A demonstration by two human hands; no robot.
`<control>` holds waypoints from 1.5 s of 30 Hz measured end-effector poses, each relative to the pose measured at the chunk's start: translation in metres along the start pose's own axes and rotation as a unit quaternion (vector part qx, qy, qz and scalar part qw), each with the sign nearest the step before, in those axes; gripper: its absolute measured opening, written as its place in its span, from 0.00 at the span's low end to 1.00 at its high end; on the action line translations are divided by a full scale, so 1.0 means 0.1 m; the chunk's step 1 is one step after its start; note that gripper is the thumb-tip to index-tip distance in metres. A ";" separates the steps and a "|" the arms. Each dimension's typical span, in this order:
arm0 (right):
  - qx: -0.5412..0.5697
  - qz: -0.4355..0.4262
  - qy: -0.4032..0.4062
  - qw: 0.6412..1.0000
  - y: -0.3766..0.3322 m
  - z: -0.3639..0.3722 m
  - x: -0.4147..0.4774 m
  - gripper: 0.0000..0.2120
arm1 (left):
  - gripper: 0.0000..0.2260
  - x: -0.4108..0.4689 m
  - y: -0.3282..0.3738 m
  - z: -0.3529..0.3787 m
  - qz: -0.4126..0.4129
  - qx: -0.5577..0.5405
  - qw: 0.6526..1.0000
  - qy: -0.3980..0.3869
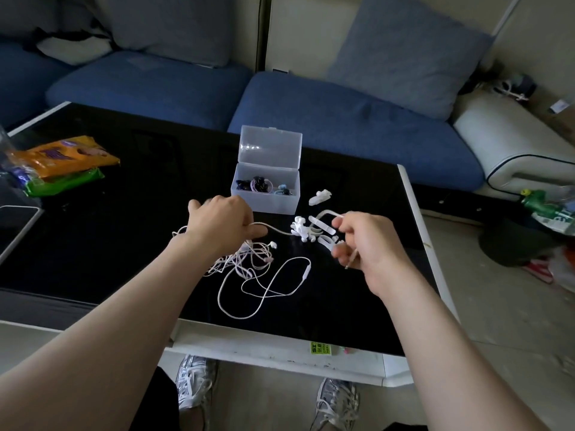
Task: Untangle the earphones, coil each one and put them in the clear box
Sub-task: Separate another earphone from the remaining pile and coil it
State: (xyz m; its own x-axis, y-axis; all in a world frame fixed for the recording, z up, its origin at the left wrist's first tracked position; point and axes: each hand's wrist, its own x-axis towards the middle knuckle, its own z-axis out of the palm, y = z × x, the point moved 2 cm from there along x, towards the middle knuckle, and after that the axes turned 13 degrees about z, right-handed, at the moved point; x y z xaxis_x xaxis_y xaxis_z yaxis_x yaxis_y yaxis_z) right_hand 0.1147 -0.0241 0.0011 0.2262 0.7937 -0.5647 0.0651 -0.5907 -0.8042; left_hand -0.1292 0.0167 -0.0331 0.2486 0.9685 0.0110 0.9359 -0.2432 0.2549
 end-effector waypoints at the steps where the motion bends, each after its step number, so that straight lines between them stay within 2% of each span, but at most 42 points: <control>1: -0.060 -0.033 -0.013 0.998 -0.02 0.01 -0.03 0.07 | 0.20 0.00 -0.01 0.00 0.008 -0.027 1.000 -0.013; 3: -0.147 -0.069 -0.078 0.984 -0.02 0.04 -0.10 0.10 | 0.21 -0.01 -0.02 0.00 0.019 -0.063 0.997 -0.039; 6: -0.191 -0.024 -0.222 0.956 0.03 0.10 -0.20 0.12 | 0.15 -0.02 -0.04 -0.02 0.037 -0.084 0.994 -0.057; 9: -0.283 0.033 -0.356 0.890 0.15 0.18 -0.29 0.10 | 0.06 -0.04 -0.05 -0.06 0.062 -0.116 0.990 -0.052; 11: -0.356 0.037 -0.403 0.842 0.25 0.21 -0.31 0.10 | 0.04 -0.06 -0.04 -0.08 0.069 -0.134 0.988 -0.043; 12: -0.376 0.037 -0.409 0.831 0.30 0.23 -0.29 0.11 | 0.04 -0.06 -0.04 -0.10 0.068 -0.127 0.989 -0.037; 14: -0.394 0.038 -0.391 0.831 0.37 0.25 -0.25 0.11 | 0.05 -0.06 -0.03 -0.14 0.072 -0.101 0.992 -0.021; 17: -0.399 0.043 -0.355 0.844 0.40 0.29 -0.21 0.12 | 0.07 -0.07 -0.03 -0.20 0.092 -0.130 0.987 0.002; 21: -0.444 0.042 -0.357 0.821 0.41 0.39 -0.20 0.14 | 0.06 -0.11 -0.03 -0.21 0.045 -0.184 0.982 -0.012; 23: -0.442 0.025 -0.358 0.822 0.43 0.46 -0.16 0.14 | 0.08 -0.12 -0.02 -0.20 0.036 -0.194 0.980 -0.015; 26: -0.453 -0.047 -0.321 0.830 0.39 0.50 -0.14 0.09 | 0.14 -0.12 0.01 -0.19 0.002 -0.236 0.972 -0.006; 28: -0.477 -0.097 -0.249 0.837 0.34 0.50 -0.12 0.06 | 0.14 -0.12 0.04 -0.18 -0.040 -0.292 0.956 -0.006; 30: -0.499 -0.165 -0.130 0.841 0.29 0.52 -0.03 0.08 | 0.13 -0.11 0.07 -0.17 -0.056 -0.316 0.947 -0.012; 32: -0.471 -0.220 -0.013 0.854 0.28 0.53 0.11 0.10 | 0.11 -0.09 0.08 -0.15 -0.062 -0.345 0.936 -0.018; 33: -0.443 -0.221 0.010 0.869 0.28 0.53 0.16 0.10 | 0.10 -0.08 0.08 -0.13 -0.070 -0.370 0.926 -0.023; 34: -0.414 -0.203 0.000 0.887 0.29 0.54 0.20 0.10 | 0.10 -0.07 0.06 -0.11 -0.083 -0.389 0.917 -0.031; 36: -0.366 -0.153 -0.078 0.915 0.34 0.58 0.20 0.08 | 0.10 -0.06 0.01 -0.08 -0.100 -0.390 0.914 -0.046; 39: -0.334 -0.124 -0.148 0.923 0.41 0.72 0.17 0.08 | 0.09 -0.06 -0.03 -0.10 -0.087 -0.343 0.934 -0.048; 43: -0.309 -0.114 -0.092 0.940 0.55 0.94 0.22 0.20 | 0.08 -0.09 -0.03 -0.14 -0.074 -0.311 0.946 -0.056; 45: -0.244 -0.088 -0.072 0.963 0.60 1.05 0.23 0.21 | 0.09 -0.09 -0.05 -0.13 -0.073 -0.306 0.947 -0.061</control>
State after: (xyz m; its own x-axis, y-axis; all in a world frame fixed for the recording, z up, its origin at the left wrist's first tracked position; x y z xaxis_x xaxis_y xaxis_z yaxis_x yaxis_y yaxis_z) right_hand 0.0218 -0.0262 -0.0801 0.0343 0.8788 -0.4760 0.5468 -0.4151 -0.7271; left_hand -0.1393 0.0098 -0.0218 0.1899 0.9669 -0.1706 0.6523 0.0056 0.7580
